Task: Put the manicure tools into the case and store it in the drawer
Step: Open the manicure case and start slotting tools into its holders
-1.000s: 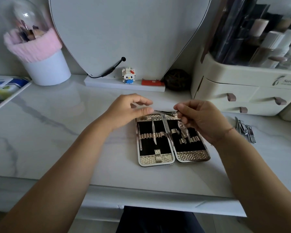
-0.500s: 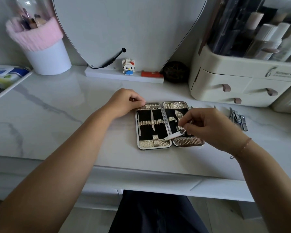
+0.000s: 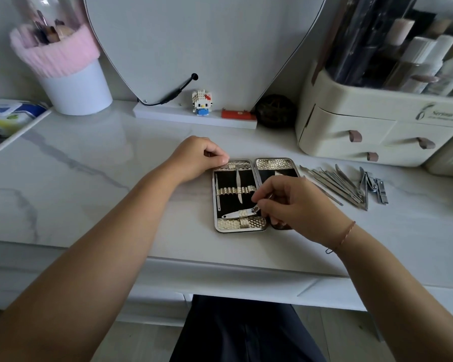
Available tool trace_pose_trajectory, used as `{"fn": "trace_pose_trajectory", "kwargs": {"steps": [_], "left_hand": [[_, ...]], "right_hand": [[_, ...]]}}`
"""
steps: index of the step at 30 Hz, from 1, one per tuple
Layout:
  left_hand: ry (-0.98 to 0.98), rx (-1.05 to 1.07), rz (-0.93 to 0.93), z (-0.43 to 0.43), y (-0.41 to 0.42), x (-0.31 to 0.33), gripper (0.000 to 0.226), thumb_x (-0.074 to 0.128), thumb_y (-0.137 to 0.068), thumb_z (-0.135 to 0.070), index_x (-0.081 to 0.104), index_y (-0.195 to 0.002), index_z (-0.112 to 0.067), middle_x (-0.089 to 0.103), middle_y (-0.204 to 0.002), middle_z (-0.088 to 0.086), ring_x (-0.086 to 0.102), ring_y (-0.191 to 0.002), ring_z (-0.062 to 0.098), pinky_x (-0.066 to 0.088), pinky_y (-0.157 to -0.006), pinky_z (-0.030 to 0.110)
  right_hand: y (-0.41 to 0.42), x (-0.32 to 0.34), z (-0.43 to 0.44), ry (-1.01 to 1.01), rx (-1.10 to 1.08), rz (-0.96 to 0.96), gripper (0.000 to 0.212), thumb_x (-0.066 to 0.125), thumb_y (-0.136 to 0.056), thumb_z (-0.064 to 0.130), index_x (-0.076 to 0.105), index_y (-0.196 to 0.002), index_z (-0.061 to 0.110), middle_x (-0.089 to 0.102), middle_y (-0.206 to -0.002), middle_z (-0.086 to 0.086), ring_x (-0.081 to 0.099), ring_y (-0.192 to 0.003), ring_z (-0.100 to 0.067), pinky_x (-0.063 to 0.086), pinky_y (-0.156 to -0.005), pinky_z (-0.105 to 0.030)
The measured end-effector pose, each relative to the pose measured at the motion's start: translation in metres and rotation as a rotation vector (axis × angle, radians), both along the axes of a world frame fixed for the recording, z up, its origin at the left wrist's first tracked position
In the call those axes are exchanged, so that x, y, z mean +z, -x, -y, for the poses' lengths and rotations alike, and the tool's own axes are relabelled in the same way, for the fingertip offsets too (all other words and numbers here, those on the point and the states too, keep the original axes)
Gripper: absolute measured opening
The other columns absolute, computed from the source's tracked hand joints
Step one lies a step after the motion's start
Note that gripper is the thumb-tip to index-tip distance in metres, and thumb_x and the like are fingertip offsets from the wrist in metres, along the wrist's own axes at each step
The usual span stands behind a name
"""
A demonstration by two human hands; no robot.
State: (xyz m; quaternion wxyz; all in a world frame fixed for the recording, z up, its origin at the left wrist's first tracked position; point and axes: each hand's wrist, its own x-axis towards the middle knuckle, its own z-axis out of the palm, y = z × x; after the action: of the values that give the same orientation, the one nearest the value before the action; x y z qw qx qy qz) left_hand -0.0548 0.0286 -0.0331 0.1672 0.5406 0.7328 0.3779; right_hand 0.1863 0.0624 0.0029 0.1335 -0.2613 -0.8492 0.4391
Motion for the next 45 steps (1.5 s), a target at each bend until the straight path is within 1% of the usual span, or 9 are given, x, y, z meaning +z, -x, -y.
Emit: {"fn": "trace_pose_trajectory", "kwargs": {"steps": [4, 7, 11, 15, 19, 25, 29, 41, 45], "left_hand": [[0.003, 0.000, -0.025, 0.000, 0.000, 0.000, 0.010, 0.073, -0.080, -0.023, 0.075, -0.090, -0.022, 0.061, -0.080, -0.019, 0.056, -0.076, -0.006, 0.039, -0.072, 0.012], [-0.002, 0.008, -0.027, 0.000, -0.002, 0.001, 0.010, 0.073, -0.080, -0.021, 0.076, -0.089, -0.020, 0.061, -0.079, -0.019, 0.056, -0.075, -0.005, 0.041, -0.072, 0.013], [-0.007, 0.016, -0.022, 0.001, -0.003, 0.002, 0.007, 0.073, -0.079, -0.019, 0.076, -0.086, -0.019, 0.063, -0.077, -0.018, 0.056, -0.069, -0.012, 0.039, -0.067, 0.004], [-0.015, 0.022, -0.010, 0.001, -0.003, 0.001, 0.006, 0.074, -0.078, -0.018, 0.076, -0.084, -0.018, 0.062, -0.074, -0.021, 0.054, -0.064, -0.019, 0.036, -0.061, -0.002], [-0.019, 0.035, -0.029, 0.001, -0.005, 0.002, 0.005, 0.073, -0.078, -0.017, 0.076, -0.082, -0.017, 0.062, -0.072, -0.021, 0.054, -0.063, -0.019, 0.035, -0.059, -0.002], [-0.015, 0.032, -0.046, 0.002, -0.007, 0.004, 0.006, 0.072, -0.078, -0.015, 0.076, -0.083, -0.016, 0.064, -0.075, -0.013, 0.054, -0.063, -0.021, 0.036, -0.060, -0.002], [-0.019, 0.023, -0.041, 0.003, -0.005, 0.004, 0.008, 0.072, -0.079, -0.015, 0.076, -0.086, -0.013, 0.063, -0.075, -0.013, 0.053, -0.063, -0.022, 0.035, -0.060, -0.003], [-0.006, 0.027, -0.067, 0.003, -0.005, 0.005, 0.010, 0.073, -0.079, -0.018, 0.077, -0.087, -0.015, 0.062, -0.075, -0.015, 0.056, -0.069, -0.007, 0.037, -0.062, -0.001], [0.000, 0.027, -0.056, 0.002, -0.003, 0.003, 0.006, 0.074, -0.078, -0.021, 0.076, -0.083, -0.021, 0.062, -0.075, -0.020, 0.056, -0.070, -0.008, 0.037, -0.064, 0.000]], "right_hand": [[0.006, 0.001, 0.004, -0.086, 0.066, 0.029, 0.014, 0.059, -0.086, 0.005, 0.065, -0.087, 0.018, 0.060, -0.060, 0.005, 0.051, -0.044, -0.002, 0.040, -0.045, -0.010], [0.010, 0.001, 0.001, -0.093, 0.107, 0.042, 0.015, 0.060, -0.085, 0.006, 0.063, -0.097, 0.016, 0.063, -0.066, 0.004, 0.054, -0.048, -0.004, 0.043, -0.051, -0.013], [0.005, 0.000, -0.008, 0.140, 0.131, 0.001, 0.017, 0.060, -0.086, 0.000, 0.060, -0.102, 0.007, 0.069, -0.071, -0.003, 0.061, -0.058, -0.011, 0.051, -0.059, -0.021], [0.001, 0.001, -0.011, 0.339, 0.105, -0.068, 0.011, 0.057, -0.086, -0.005, 0.062, -0.095, -0.003, 0.072, -0.077, -0.011, 0.065, -0.058, -0.011, 0.054, -0.058, -0.018], [0.008, 0.004, -0.008, 0.271, 0.094, -0.061, 0.009, 0.061, -0.083, -0.005, 0.066, -0.087, 0.001, 0.071, -0.074, -0.016, 0.064, -0.054, -0.012, 0.054, -0.054, -0.019], [0.025, 0.007, 0.006, -0.069, 0.130, 0.007, 0.008, 0.075, -0.075, 0.012, 0.074, -0.081, 0.018, 0.069, -0.073, 0.004, 0.061, -0.062, -0.013, 0.051, -0.065, -0.022], [0.031, -0.003, 0.017, -0.232, 0.112, 0.042, 0.008, 0.078, -0.072, 0.021, 0.075, -0.079, 0.018, 0.062, -0.074, 0.008, 0.055, -0.065, -0.008, 0.046, -0.066, -0.020], [0.035, -0.001, 0.021, -0.340, 0.080, 0.129, 0.009, 0.074, -0.075, 0.027, 0.072, -0.078, 0.019, 0.066, -0.078, 0.006, 0.055, -0.065, -0.003, 0.044, -0.063, -0.013], [0.024, 0.001, 0.011, -0.290, 0.024, 0.005, 0.008, 0.074, -0.076, 0.023, 0.074, -0.083, 0.019, 0.066, -0.077, 0.010, 0.059, -0.070, -0.003, 0.044, -0.067, -0.010]]}}
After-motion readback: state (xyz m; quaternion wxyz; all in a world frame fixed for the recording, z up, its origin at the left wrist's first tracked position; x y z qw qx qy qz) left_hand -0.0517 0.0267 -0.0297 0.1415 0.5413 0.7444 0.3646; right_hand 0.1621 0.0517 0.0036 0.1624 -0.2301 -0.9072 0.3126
